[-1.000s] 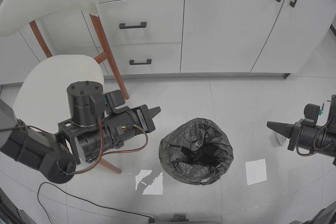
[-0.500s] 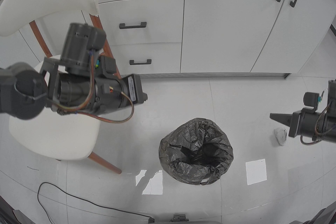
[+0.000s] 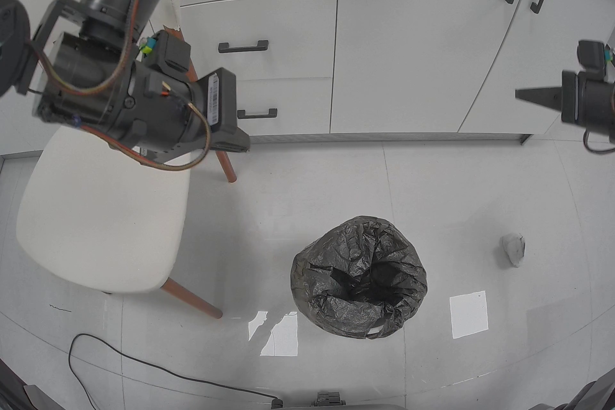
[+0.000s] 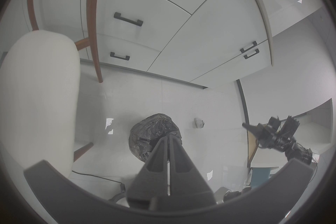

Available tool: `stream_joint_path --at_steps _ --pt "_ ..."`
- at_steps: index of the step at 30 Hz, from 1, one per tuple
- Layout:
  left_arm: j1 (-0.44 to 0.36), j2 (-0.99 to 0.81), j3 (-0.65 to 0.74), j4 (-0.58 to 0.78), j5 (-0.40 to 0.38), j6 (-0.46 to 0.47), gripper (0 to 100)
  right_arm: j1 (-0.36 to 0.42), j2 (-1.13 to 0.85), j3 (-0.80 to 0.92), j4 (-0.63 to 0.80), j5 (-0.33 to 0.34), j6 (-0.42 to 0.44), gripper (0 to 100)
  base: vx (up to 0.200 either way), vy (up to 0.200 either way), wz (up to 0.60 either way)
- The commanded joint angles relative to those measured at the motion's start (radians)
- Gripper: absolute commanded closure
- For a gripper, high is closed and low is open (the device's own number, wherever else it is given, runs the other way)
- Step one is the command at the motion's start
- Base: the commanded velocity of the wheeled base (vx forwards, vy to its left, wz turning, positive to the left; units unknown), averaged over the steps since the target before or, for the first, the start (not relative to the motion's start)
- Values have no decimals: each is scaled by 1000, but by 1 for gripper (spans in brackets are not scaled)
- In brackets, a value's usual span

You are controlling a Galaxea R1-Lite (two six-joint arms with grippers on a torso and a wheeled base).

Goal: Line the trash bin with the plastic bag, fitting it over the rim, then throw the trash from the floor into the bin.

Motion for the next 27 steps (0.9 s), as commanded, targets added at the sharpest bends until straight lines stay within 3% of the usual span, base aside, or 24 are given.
stream_joint_path --at_steps 1,20,21,27 --pt "-24 -16 -165 176 9 8 100 32 -11 -183 171 -33 -36 0 0 0 0" --pt "-26 -25 -110 176 55 11 100 35 -70 -47 163 -24 -48 0 0 0 0" --pt "-26 -27 -110 176 53 9 100 35 -70 -45 160 -27 -48 100 0 0 0" --pt "-26 -39 -107 176 53 9 100 35 -73 -43 162 -30 -45 100 0 0 0"
